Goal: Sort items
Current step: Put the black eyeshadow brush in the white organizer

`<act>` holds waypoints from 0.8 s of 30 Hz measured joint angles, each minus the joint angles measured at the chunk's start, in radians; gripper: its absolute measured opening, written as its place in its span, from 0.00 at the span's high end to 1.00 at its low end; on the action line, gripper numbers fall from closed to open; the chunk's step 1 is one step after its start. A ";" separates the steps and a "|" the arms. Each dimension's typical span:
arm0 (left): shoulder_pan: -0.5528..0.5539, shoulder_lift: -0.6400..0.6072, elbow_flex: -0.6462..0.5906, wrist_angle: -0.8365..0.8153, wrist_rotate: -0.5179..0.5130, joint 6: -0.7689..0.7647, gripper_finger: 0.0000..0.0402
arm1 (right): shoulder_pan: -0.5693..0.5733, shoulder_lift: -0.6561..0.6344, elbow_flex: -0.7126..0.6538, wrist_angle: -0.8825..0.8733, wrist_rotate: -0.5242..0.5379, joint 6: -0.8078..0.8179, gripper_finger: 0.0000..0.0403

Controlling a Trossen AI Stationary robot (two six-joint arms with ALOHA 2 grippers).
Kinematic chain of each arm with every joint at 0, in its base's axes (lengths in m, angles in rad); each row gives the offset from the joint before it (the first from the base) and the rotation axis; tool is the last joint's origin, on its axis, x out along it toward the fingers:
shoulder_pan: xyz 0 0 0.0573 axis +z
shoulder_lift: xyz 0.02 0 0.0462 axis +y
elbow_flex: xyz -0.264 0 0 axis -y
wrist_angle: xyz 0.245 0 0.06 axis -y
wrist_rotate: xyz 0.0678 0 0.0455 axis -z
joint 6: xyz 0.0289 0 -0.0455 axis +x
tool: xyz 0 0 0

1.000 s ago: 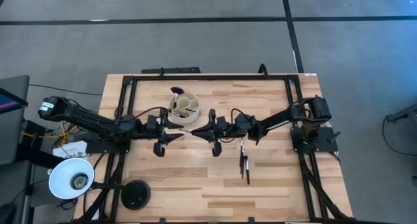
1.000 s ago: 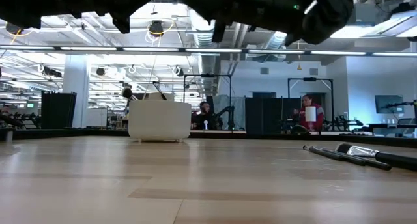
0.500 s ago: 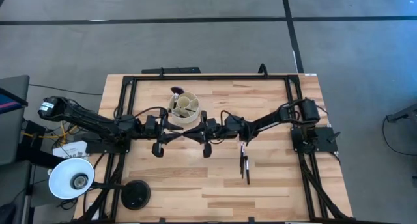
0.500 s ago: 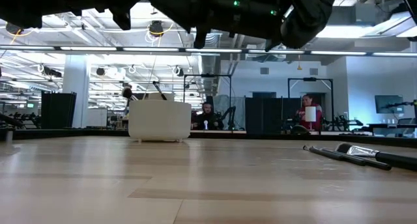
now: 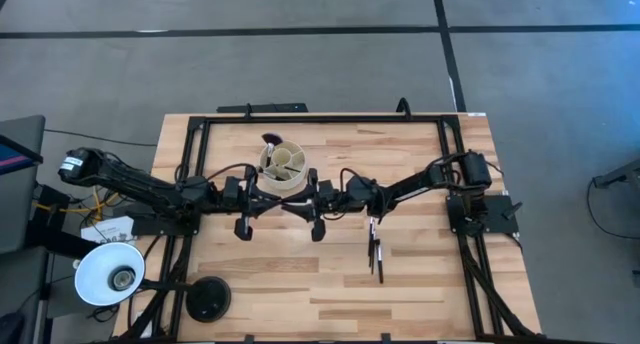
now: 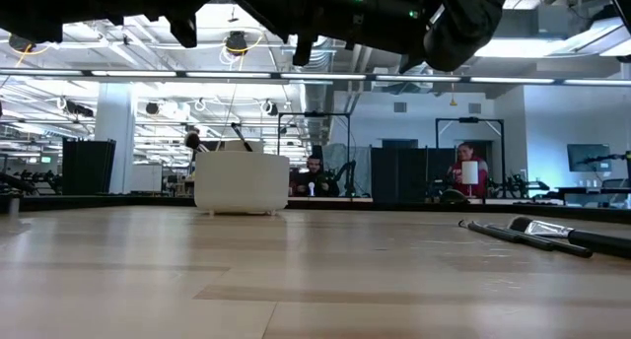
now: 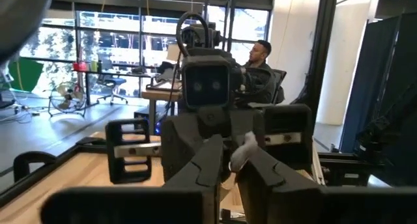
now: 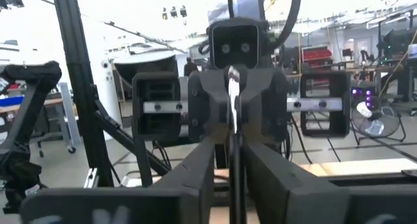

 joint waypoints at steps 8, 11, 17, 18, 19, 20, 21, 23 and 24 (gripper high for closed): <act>0.000 0.000 0.000 0.001 -0.002 -0.005 0.94 | -0.017 -0.031 0.000 -0.157 0.000 -0.011 0.69; 0.001 0.000 0.000 -0.007 -0.028 -0.009 0.94 | -0.038 -0.100 0.000 -0.412 -0.001 -0.023 0.64; 0.000 0.000 0.000 -0.050 -0.178 -0.003 0.95 | -0.052 -0.259 0.000 -0.985 0.004 -0.024 0.56; 0.001 0.000 0.000 -0.050 -0.211 -0.002 0.95 | -0.049 -0.276 0.000 -1.058 0.006 -0.002 0.55; 0.003 0.000 0.000 -0.049 -0.242 -0.002 0.95 | -0.046 -0.290 0.000 -1.127 0.009 0.023 0.54; 0.008 0.000 0.000 -0.050 -0.268 -0.002 0.94 | -0.041 -0.301 0.000 -1.203 0.015 0.051 0.53; 0.015 0.002 0.000 -0.050 -0.290 -0.001 0.94 | -0.036 -0.306 0.000 -1.269 0.028 0.078 0.53; 0.039 0.016 0.000 -0.052 -0.323 -0.001 0.94 | -0.027 -0.307 0.000 -1.382 0.060 0.130 0.52; 0.054 0.029 0.000 -0.052 -0.334 -0.001 0.95 | -0.022 -0.305 -0.001 -1.432 0.073 0.158 0.51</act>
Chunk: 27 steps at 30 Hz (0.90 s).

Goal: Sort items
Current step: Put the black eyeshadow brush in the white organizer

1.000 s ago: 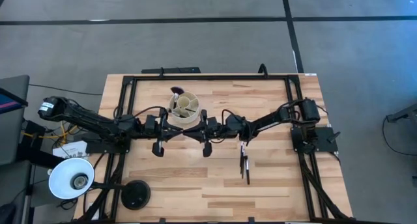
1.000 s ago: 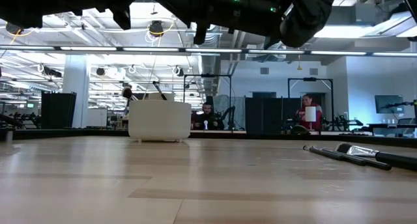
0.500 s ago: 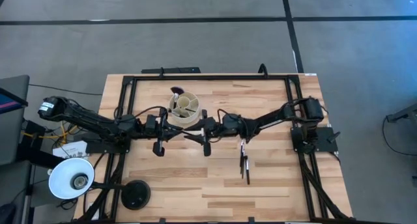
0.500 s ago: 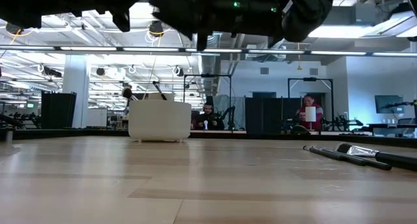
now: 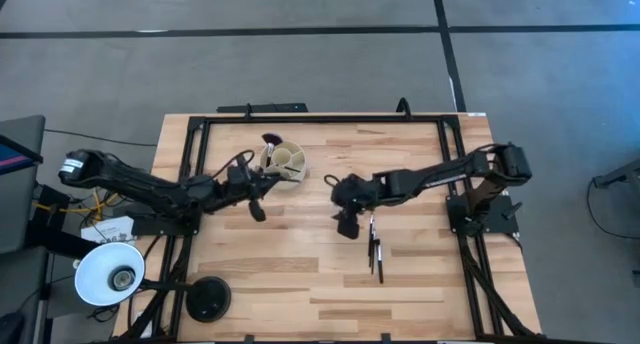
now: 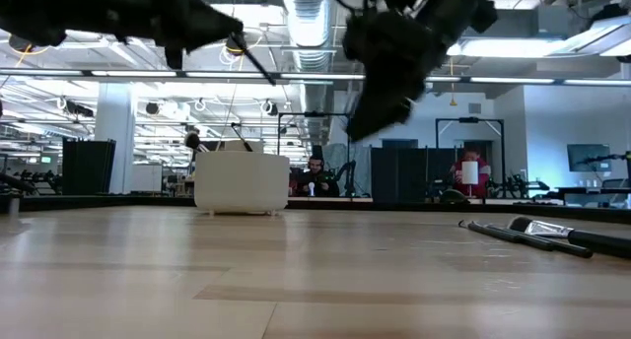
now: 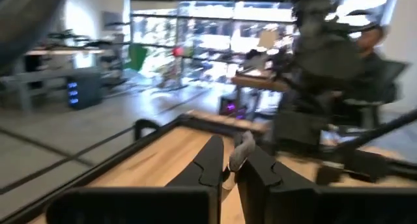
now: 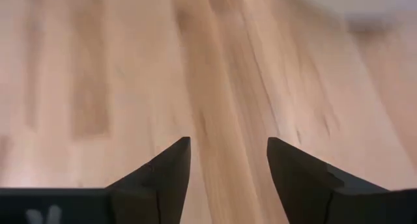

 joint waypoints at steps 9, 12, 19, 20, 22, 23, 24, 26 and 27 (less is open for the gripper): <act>0.144 0.195 0.000 0.016 -0.067 -0.035 0.95 | 0.033 0.095 -0.001 -0.074 0.033 0.129 0.54; 0.178 0.241 0.000 0.029 -0.075 -0.036 0.95 | 0.039 0.099 0.001 -0.057 0.033 0.129 0.56; 0.218 0.322 0.000 0.039 -0.074 -0.036 0.94 | 0.039 0.092 0.001 -0.042 0.034 0.123 0.59; 0.218 0.330 0.000 0.037 -0.075 -0.036 0.94 | 0.039 0.092 0.001 -0.042 0.033 0.122 0.59; 0.216 0.344 0.000 0.046 -0.065 -0.036 0.94 | 0.039 0.092 0.001 -0.042 0.033 0.122 0.60; 0.216 0.347 0.000 0.049 -0.058 -0.036 0.93 | 0.039 0.092 0.000 -0.043 0.033 0.123 0.60; 0.216 0.348 0.001 0.050 -0.052 -0.036 0.92 | 0.039 0.092 0.000 -0.043 0.033 0.122 0.60; 0.216 0.348 0.001 0.047 -0.036 -0.036 0.90 | 0.039 0.092 0.000 -0.042 0.033 0.122 0.60; 0.216 0.349 0.000 0.044 -0.035 -0.036 0.88 | 0.039 0.092 0.000 -0.042 0.033 0.123 0.60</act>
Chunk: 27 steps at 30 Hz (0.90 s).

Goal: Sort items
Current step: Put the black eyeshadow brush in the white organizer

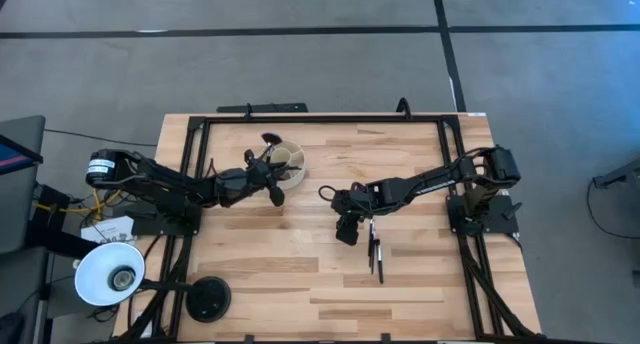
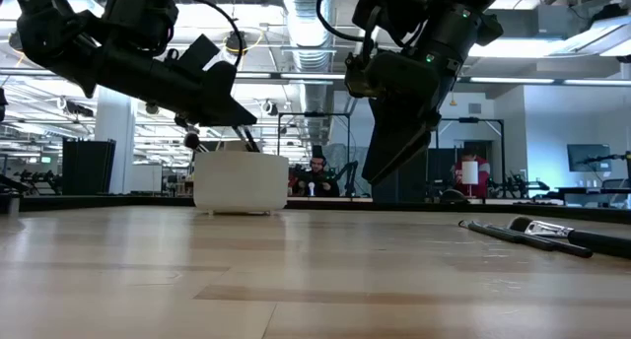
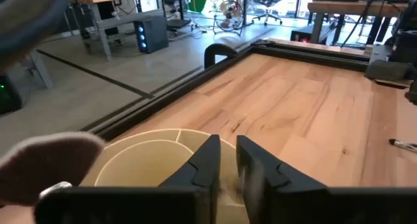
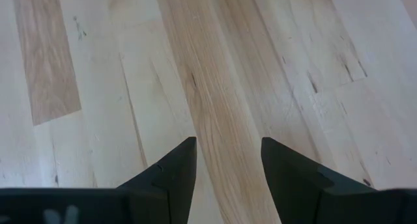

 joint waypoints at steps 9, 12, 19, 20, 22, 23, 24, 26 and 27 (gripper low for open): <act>0.000 0.000 0.000 0.002 0.001 0.000 0.77 | 0.011 0.000 0.000 0.000 -0.002 0.002 0.60; 0.000 0.000 0.000 0.004 0.001 -0.022 0.76 | 0.020 -0.003 0.001 -0.010 -0.002 0.028 0.60; -0.030 0.000 0.000 0.031 0.036 -0.021 0.75 | 0.064 -0.084 0.089 -0.321 0.004 0.085 0.60; -0.039 0.000 0.000 0.052 0.037 -0.015 0.75 | 0.075 -0.104 0.097 -0.373 0.018 0.086 0.60; -0.057 -0.006 0.000 0.095 0.059 0.014 0.75 | 0.105 -0.146 0.102 -0.440 0.072 0.095 0.60; -0.068 -0.011 0.000 0.119 0.076 0.032 0.75 | 0.123 -0.170 0.101 -0.474 0.111 0.113 0.60; -0.080 -0.017 0.000 0.149 0.097 0.043 0.75 | 0.143 -0.194 0.094 -0.498 0.151 0.133 0.60; -0.104 -0.044 0.000 0.170 0.111 0.063 0.75 | 0.192 -0.244 0.066 -0.525 0.243 0.174 0.60; -0.115 -0.058 0.000 0.175 0.115 0.065 0.75 | 0.219 -0.270 0.045 -0.526 0.296 0.204 0.60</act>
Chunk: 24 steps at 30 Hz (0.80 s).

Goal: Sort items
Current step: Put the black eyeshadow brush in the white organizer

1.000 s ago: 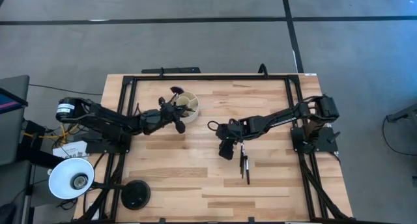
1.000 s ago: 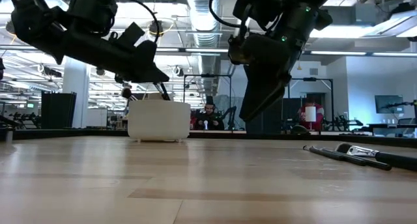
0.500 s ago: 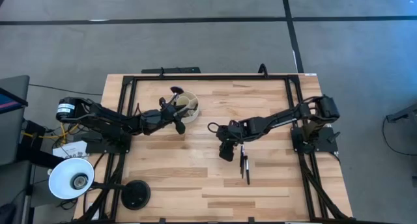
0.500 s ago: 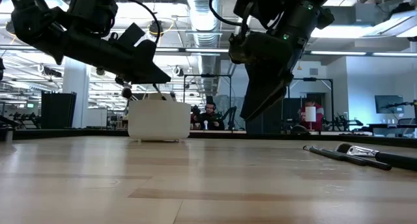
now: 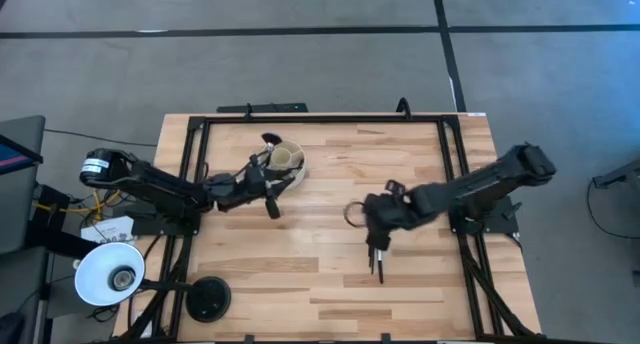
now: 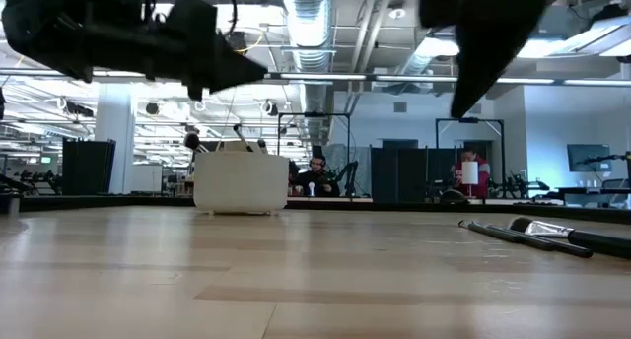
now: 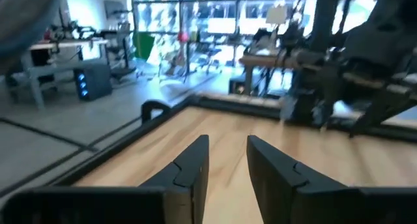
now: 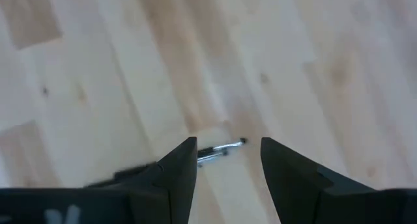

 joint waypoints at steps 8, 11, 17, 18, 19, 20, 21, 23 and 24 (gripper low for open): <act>-0.065 -0.102 0.000 -0.007 -0.003 0.000 0.75 | 0.192 -0.127 -0.313 0.347 0.099 0.367 0.60; -0.077 -0.113 0.000 -0.008 -0.002 0.002 0.75 | 0.245 -0.105 -0.366 0.346 0.098 0.503 0.60; -0.080 -0.115 0.000 -0.011 -0.003 0.002 0.75 | 0.290 -0.034 -0.372 0.310 0.095 0.679 0.60; -0.080 -0.115 0.000 -0.011 -0.003 0.002 0.75 | 0.290 -0.018 -0.372 0.312 0.095 0.709 0.60; -0.080 -0.115 0.000 -0.011 -0.003 0.002 0.75 | 0.288 0.001 -0.372 0.314 0.089 0.740 0.60; -0.080 -0.115 0.000 -0.011 -0.003 0.002 0.75 | 0.284 0.021 -0.372 0.315 0.076 0.765 0.60; -0.080 -0.115 0.000 -0.011 -0.003 0.002 0.75 | 0.281 0.042 -0.372 0.320 0.058 0.784 0.60; -0.080 -0.115 0.000 -0.011 -0.003 0.002 0.75 | 0.274 0.085 -0.372 0.355 0.021 0.798 0.60; -0.080 -0.115 0.000 -0.011 -0.003 0.002 0.75 | 0.270 0.104 -0.372 0.374 0.011 0.797 0.60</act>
